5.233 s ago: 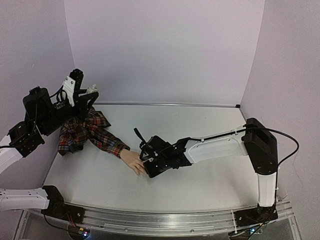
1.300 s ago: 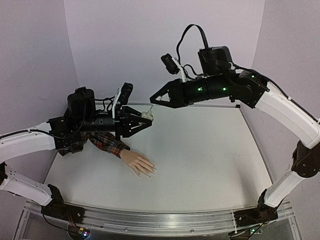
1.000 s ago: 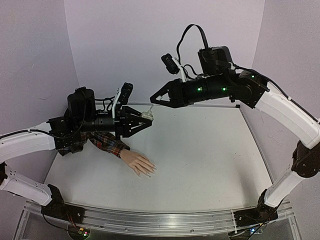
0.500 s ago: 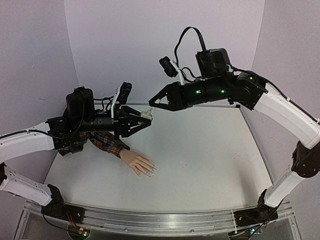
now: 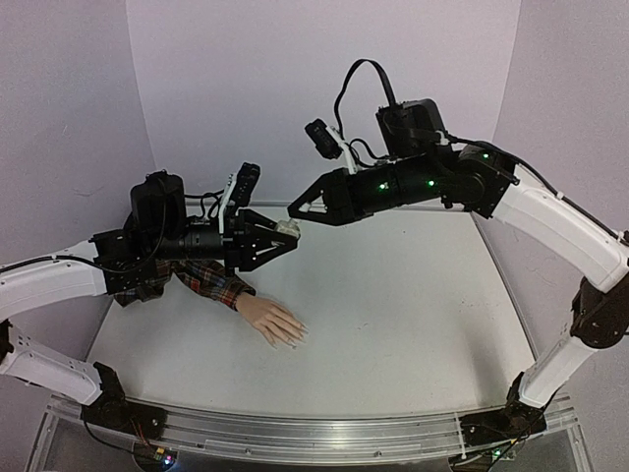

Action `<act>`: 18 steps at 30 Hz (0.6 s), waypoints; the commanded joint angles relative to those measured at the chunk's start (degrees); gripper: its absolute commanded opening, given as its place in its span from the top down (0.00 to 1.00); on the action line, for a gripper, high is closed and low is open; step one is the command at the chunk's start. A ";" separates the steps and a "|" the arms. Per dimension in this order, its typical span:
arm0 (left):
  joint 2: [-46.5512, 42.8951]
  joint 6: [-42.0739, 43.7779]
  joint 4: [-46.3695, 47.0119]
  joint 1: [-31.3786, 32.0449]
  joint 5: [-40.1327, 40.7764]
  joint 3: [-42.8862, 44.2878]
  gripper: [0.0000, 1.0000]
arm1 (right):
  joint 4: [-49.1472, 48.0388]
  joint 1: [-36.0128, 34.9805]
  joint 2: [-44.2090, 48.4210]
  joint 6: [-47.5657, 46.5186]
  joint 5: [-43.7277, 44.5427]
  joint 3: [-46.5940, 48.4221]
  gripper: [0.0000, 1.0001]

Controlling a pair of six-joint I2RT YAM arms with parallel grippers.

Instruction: Paint the nails

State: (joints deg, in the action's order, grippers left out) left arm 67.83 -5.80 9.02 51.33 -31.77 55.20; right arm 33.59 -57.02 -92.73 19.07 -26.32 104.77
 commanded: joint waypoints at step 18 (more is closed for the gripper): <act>1.66 13.06 -8.66 0.18 11.34 14.84 1.00 | 8.67 -0.42 -4.33 -0.20 -13.01 2.60 1.00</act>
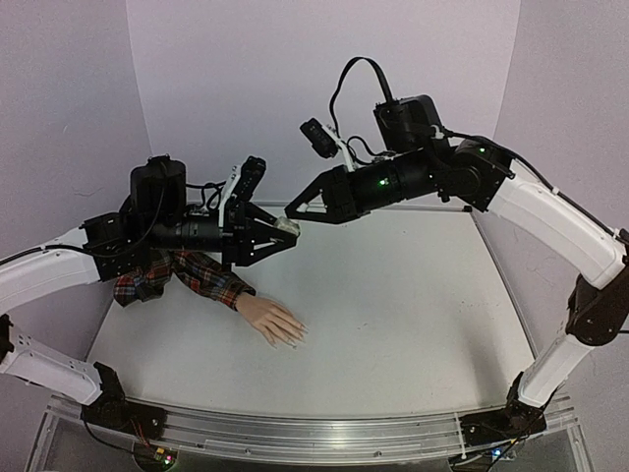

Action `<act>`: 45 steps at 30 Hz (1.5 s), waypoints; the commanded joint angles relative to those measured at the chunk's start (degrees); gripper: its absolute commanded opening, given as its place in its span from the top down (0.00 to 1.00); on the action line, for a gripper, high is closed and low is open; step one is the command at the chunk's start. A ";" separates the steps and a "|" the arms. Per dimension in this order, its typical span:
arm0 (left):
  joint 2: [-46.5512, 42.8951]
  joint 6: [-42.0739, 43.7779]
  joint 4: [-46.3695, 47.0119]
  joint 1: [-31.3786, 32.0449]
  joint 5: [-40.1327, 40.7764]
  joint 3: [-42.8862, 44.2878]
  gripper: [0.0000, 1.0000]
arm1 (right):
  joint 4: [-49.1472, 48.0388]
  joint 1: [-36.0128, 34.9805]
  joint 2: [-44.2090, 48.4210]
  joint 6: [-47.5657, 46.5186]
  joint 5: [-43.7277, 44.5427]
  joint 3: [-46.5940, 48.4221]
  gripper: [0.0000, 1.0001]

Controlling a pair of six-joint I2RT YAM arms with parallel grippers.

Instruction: Paint the nails

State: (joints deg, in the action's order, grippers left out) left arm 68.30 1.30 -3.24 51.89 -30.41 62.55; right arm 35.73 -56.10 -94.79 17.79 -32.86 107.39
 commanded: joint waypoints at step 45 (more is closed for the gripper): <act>2.21 -3.68 24.26 0.67 12.24 -5.35 1.00 | 14.23 1.80 11.14 -3.39 16.28 3.85 0.18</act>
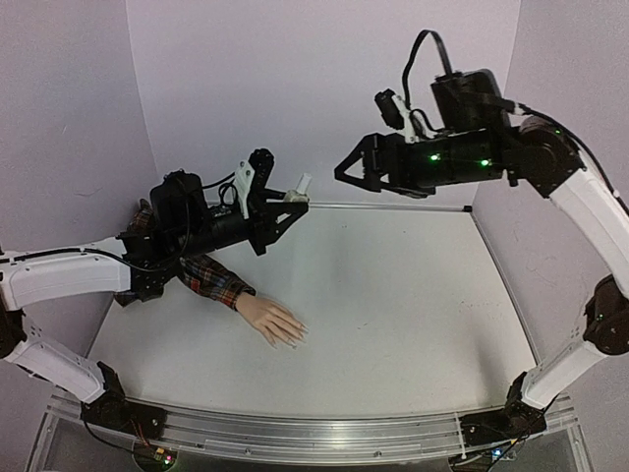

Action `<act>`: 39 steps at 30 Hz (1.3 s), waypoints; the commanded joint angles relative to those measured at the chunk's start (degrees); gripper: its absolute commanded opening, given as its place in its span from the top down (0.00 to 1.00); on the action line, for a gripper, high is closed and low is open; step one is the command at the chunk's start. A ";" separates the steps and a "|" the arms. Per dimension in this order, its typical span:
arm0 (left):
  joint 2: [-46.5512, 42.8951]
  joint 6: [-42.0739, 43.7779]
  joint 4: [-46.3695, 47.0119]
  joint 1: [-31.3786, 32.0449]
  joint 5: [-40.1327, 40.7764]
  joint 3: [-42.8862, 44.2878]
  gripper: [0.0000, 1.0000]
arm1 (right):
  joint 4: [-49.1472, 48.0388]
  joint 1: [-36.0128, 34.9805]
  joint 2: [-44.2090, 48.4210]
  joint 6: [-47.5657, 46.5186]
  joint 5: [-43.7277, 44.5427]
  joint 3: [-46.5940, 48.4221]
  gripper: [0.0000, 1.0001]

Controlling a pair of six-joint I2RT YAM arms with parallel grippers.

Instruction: Paint the nails

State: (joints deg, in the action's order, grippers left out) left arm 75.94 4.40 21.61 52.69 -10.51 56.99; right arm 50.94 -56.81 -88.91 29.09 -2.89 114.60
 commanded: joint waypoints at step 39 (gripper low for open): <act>-3.52 -30.24 8.21 -0.59 -47.91 6.78 1.00 | -12.96 3.07 -9.08 -38.49 -60.48 7.29 0.79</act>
State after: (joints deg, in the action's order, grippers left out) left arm 72.53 -25.60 27.66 52.31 -58.00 60.84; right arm 40.55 -53.67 -97.45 -10.46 -62.70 119.44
